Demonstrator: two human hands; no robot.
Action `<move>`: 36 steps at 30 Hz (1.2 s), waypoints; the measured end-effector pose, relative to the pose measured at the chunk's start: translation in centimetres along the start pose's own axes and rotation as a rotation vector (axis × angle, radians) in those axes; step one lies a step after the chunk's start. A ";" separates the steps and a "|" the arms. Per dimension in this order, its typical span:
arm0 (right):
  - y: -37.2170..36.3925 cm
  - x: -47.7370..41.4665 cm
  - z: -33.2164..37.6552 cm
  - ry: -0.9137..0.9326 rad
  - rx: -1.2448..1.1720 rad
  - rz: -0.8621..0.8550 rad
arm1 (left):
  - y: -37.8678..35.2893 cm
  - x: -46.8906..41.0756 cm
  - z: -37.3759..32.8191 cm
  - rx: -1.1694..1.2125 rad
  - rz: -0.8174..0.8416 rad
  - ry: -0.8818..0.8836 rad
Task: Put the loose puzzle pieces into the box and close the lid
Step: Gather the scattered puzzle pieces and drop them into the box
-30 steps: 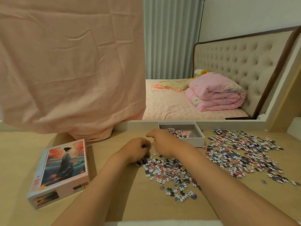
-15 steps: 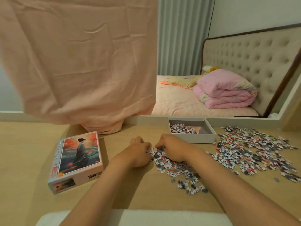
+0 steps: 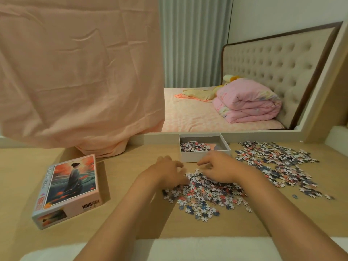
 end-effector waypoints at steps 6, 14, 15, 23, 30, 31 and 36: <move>-2.5 0.1 -1.4 -0.064 0.162 0.145 | 0.2 1.1 3.3 -0.193 0.045 0.263; -2.0 -0.5 1.0 0.035 -0.003 0.008 | -1.2 -0.2 0.1 -0.071 0.004 0.050; -1.8 -0.5 1.0 0.038 -0.029 -0.005 | -1.6 -0.1 -0.7 -0.041 0.014 -0.003; -1.6 -0.3 0.6 0.042 -0.036 -0.007 | -0.6 -0.3 -3.6 0.131 -0.181 -0.228; -1.4 -0.6 -0.3 -0.010 -0.100 -0.020 | -0.2 -1.2 -3.6 0.230 -0.238 -0.288; -1.2 -0.6 -0.5 -0.018 -0.134 -0.044 | -0.2 -1.3 -3.7 0.239 -0.237 -0.300; -0.2 -0.7 -1.7 -0.053 -0.312 -0.078 | 1.4 -2.4 -4.0 0.360 -0.249 -0.331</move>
Point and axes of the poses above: each hand's wrist, its own x-axis away from the middle knuckle, its own y-axis out of the back of the hand, z = x × y, the point moved 10 cm from there along -x, towards the middle knuckle, and after that the axes turned 10 degrees about x, right-handed, at the moved point
